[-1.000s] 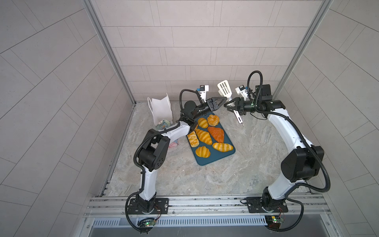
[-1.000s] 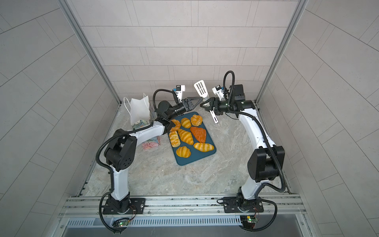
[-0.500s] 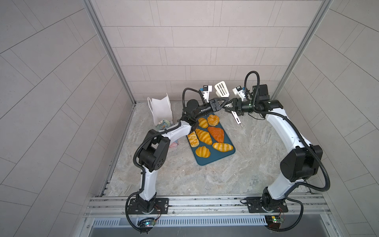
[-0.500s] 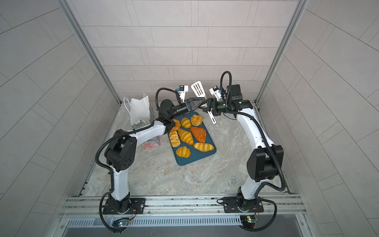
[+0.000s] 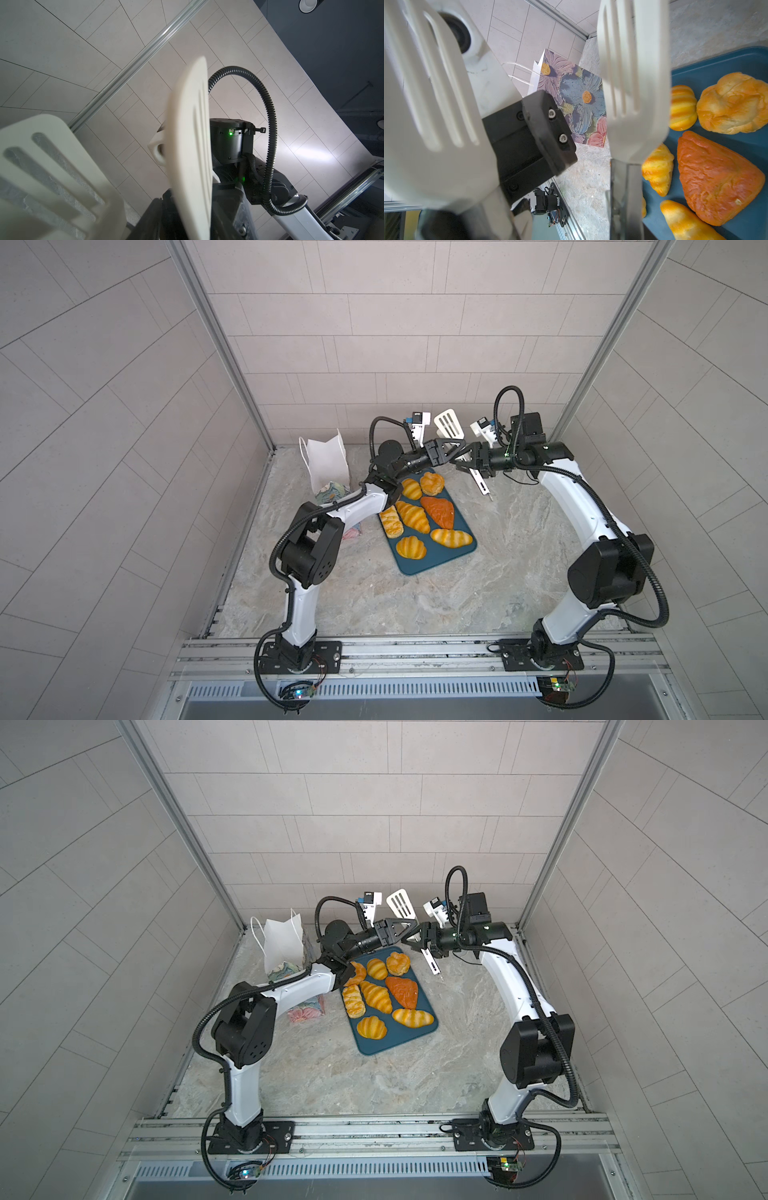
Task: Place the fake bread into the paper bag
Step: 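Hold the tongs open above the bread tray with both grippers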
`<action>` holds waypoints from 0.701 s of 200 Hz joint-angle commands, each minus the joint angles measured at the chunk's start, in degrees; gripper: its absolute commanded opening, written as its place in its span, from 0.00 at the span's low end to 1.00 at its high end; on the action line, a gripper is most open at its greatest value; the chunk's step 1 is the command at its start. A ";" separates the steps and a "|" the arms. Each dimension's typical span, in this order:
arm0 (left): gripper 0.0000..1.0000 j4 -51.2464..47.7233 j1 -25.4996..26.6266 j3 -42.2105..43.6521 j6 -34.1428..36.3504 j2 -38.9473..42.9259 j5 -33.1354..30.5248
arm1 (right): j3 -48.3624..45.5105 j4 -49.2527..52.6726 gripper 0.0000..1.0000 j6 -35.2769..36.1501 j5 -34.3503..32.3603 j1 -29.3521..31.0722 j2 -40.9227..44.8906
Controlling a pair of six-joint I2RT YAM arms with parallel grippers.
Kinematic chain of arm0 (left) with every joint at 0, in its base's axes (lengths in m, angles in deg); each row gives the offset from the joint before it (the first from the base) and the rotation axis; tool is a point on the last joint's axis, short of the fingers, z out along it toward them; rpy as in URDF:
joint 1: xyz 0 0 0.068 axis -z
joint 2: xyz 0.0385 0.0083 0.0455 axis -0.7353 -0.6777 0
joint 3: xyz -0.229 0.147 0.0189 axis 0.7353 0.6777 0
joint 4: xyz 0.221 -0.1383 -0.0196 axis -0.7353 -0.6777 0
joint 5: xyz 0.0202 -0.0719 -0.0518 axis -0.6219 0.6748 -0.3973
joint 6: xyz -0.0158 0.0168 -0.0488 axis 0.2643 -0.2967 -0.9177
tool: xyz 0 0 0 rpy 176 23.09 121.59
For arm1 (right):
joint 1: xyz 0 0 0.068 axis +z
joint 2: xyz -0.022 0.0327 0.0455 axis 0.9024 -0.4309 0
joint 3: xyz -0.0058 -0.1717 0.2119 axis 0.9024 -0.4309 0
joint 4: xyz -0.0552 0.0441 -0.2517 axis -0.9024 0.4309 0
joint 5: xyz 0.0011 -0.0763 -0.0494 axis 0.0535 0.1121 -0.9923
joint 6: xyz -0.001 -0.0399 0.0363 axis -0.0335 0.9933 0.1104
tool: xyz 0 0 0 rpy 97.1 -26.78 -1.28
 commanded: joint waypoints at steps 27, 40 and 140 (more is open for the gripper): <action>0.29 1.51 0.17 -1.70 0.06 0.63 1.18 | 2.38 0.24 0.66 1.57 1.11 0.24 0.03; 0.23 2.22 0.12 -1.40 -0.11 0.77 1.09 | 2.29 0.21 0.66 1.69 1.26 0.33 0.10; 0.06 18.21 0.11 0.19 -8.17 -1.26 2.73 | 2.64 -3.38 0.70 -2.71 4.54 -0.58 2.14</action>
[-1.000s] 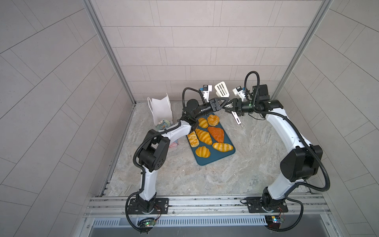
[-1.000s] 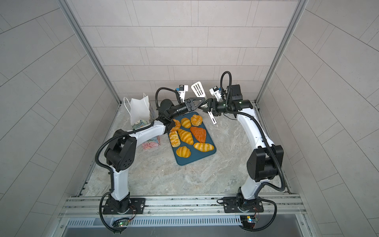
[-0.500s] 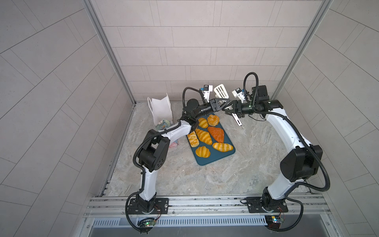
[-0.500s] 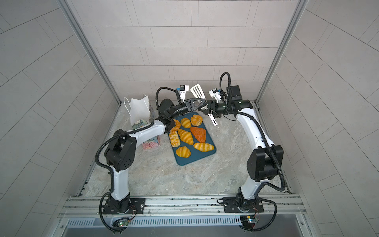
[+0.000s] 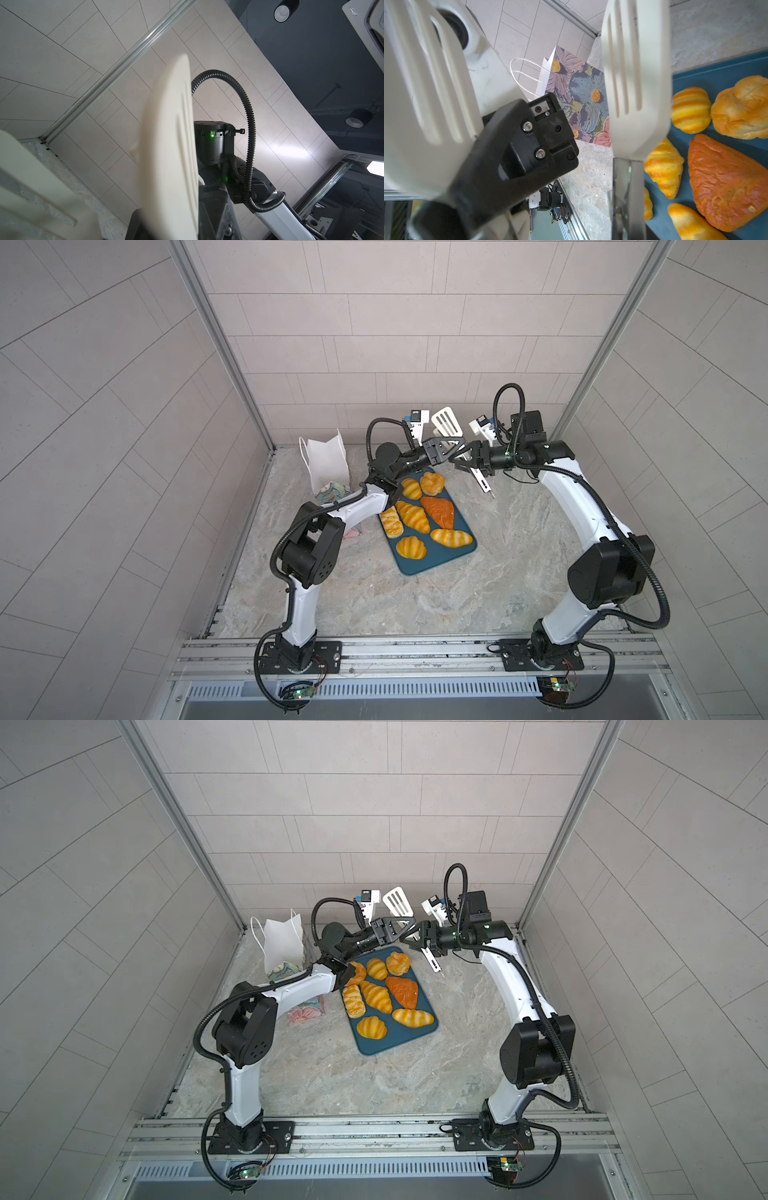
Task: Place the fake bread into the paper bag
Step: 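Hold the tongs open above the bread tray with both grippers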
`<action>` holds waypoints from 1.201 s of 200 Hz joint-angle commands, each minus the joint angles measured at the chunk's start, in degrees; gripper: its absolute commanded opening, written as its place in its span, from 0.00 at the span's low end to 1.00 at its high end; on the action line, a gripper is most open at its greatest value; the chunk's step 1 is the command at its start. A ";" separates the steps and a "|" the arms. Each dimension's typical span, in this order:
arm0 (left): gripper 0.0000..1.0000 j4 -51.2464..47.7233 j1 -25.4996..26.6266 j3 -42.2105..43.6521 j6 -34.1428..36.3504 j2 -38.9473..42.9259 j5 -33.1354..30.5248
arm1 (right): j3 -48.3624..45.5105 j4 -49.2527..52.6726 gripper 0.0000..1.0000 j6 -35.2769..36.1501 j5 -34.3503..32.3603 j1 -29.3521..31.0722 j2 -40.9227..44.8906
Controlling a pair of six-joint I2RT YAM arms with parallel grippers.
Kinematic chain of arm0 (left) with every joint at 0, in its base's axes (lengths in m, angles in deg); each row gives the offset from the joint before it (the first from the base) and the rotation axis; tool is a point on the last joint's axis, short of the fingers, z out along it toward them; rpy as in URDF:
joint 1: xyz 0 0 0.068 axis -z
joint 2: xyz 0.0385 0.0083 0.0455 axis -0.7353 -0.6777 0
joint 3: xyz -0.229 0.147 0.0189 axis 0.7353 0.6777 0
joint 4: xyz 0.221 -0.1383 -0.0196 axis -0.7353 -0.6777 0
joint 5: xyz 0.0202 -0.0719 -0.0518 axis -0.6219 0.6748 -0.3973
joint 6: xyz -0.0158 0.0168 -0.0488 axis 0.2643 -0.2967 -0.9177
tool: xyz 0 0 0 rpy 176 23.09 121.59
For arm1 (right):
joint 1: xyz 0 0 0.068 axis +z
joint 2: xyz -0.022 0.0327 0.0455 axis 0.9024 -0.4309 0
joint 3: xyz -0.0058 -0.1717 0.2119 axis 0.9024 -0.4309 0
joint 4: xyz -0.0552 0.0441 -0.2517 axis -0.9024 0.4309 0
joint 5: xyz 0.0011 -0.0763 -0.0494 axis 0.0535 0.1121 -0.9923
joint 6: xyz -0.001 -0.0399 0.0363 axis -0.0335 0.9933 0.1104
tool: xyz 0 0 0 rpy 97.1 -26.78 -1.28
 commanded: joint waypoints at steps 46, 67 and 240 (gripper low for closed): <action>0.04 12.80 0.21 -0.64 -4.25 -1.17 4.58 | 0.70 -4.21 0.74 -4.52 3.57 -1.26 3.54; 0.03 12.91 0.56 -0.92 -3.41 -0.80 6.47 | 0.67 -5.29 0.76 -6.04 4.02 -1.28 3.90; 0.03 13.31 2.28 -1.48 -0.96 0.41 9.25 | -1.46 -4.99 0.65 -6.13 4.98 -1.07 7.41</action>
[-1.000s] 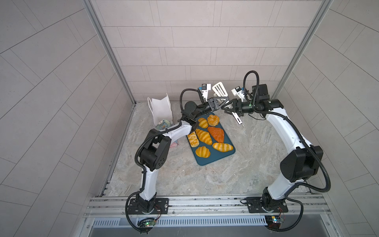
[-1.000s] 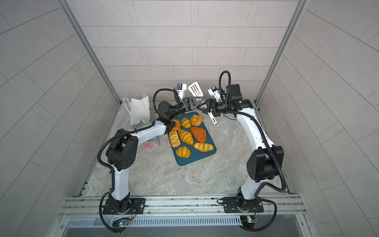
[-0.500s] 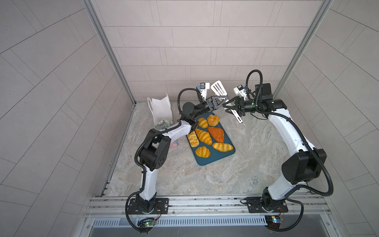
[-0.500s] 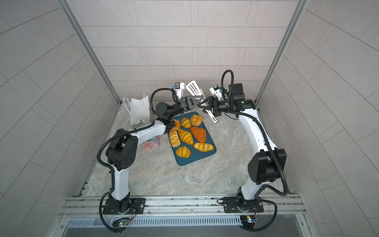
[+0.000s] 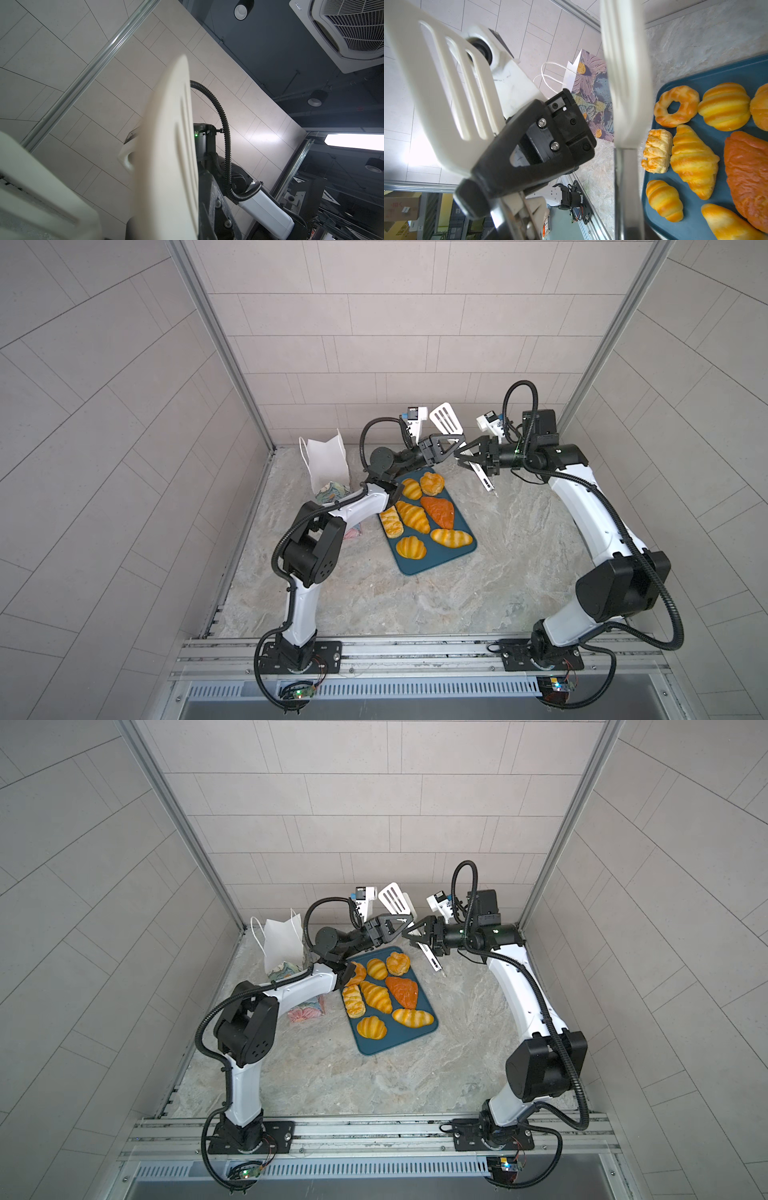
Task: Place the fake bread into the paper bag
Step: 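Hold the tongs open above the bread tray with both grippers, then release the tongs and move the left gripper to the bag while the right lowers them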
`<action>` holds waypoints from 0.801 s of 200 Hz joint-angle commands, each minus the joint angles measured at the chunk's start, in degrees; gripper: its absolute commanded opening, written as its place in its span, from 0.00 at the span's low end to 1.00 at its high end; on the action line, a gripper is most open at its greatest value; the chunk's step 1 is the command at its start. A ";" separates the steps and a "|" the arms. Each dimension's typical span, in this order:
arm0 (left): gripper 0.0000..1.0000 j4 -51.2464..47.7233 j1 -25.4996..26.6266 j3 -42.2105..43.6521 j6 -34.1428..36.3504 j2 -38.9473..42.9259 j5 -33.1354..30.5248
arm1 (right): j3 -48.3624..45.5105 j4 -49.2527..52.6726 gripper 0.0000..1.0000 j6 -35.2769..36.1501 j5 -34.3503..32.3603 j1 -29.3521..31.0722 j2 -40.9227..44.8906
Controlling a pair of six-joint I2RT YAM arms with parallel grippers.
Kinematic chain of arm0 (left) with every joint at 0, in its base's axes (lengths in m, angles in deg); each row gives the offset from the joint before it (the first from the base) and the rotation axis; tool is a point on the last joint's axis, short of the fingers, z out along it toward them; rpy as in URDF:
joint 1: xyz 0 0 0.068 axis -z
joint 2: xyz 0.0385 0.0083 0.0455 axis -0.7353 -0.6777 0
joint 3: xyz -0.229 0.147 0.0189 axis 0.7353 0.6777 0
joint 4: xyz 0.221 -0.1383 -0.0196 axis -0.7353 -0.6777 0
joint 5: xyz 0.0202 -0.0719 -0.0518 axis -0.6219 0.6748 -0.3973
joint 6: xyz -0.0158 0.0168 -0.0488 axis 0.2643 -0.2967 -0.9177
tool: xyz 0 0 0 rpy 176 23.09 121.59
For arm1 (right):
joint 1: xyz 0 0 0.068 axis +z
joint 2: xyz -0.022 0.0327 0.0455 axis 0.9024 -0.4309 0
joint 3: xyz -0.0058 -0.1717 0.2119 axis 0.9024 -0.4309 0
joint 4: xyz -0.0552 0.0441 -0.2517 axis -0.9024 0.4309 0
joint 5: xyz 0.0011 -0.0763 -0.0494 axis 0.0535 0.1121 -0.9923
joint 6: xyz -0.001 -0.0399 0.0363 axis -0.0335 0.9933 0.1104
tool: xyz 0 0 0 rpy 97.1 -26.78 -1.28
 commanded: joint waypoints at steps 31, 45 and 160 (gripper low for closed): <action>0.13 2.89 1.06 -0.06 -0.09 1.42 4.09 | 0.77 3.83 0.62 7.07 -0.49 -1.56 2.14; 0.23 2.91 0.44 0.54 0.03 1.92 3.57 | 1.04 7.49 0.61 10.62 -2.45 -2.73 1.97; 0.60 -1.04 -5.05 8.60 -0.85 5.63 -3.47 | -1.75 15.22 0.58 21.69 -22.00 -5.77 2.15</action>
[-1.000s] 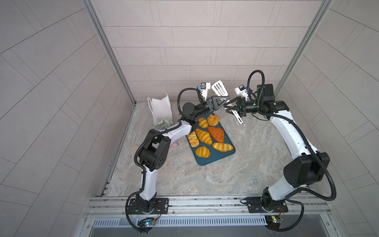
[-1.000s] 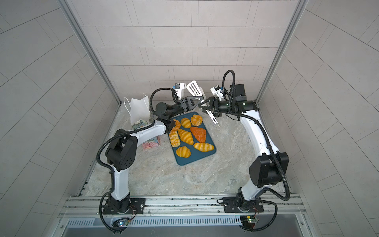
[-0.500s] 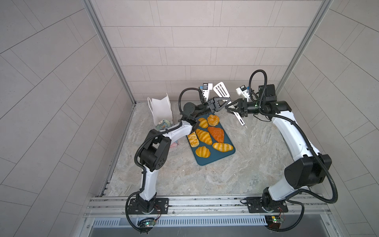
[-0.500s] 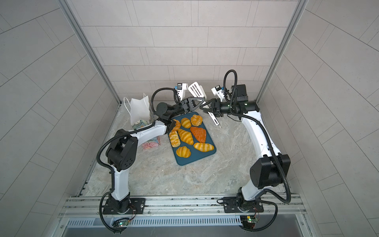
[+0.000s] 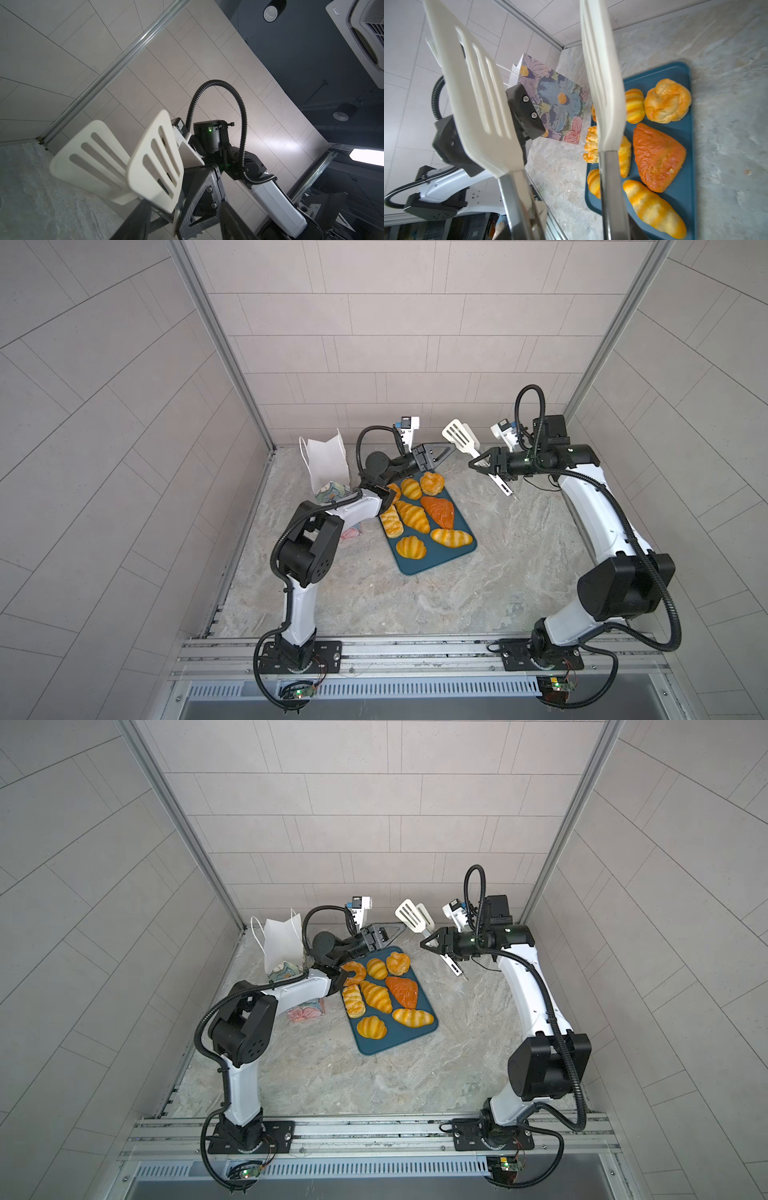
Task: Place the fake bread into the paper bag
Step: 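Release the tongs and move the left gripper to the bag while the right lowers them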
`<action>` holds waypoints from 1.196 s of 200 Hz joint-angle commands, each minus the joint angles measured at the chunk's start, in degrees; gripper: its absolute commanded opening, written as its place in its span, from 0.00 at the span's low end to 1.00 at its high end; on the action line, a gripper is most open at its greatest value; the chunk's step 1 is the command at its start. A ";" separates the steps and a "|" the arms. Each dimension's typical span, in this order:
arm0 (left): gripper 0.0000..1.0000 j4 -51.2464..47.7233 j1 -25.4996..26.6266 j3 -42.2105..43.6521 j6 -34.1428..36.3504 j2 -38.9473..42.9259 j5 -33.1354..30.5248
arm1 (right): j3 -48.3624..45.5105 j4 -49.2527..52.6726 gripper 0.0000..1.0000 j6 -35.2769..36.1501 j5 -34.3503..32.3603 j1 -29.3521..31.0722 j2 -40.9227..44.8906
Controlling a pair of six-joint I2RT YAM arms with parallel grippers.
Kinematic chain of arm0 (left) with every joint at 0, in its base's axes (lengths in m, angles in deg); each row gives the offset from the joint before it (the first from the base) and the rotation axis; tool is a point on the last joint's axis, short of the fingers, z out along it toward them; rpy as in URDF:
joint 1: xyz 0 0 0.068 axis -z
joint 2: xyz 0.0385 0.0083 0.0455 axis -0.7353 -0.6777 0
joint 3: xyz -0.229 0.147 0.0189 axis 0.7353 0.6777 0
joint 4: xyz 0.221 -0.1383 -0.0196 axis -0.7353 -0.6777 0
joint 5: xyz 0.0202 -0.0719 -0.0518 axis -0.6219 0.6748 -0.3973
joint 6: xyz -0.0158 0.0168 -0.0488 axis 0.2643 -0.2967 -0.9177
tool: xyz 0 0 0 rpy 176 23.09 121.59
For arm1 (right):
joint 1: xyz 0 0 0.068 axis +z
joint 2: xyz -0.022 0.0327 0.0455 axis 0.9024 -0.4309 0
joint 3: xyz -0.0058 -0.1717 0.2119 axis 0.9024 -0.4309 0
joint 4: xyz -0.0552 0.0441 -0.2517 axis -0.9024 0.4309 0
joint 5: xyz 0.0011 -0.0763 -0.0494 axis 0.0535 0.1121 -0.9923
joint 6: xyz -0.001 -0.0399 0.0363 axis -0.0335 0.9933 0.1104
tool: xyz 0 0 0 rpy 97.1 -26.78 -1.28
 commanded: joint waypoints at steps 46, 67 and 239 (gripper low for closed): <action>0.59 -20.08 -1.34 -0.95 9.15 6.88 -3.50 | -4.94 4.93 0.58 8.47 -26.60 0.11 4.29; 0.59 -29.45 -1.32 -1.61 14.00 8.27 -5.29 | -5.98 7.10 0.59 10.44 -35.34 2.13 4.34; 0.76 -81.39 -1.05 -9.50 41.48 15.16 -30.18 | -7.03 18.73 0.63 20.89 -67.07 23.73 -0.23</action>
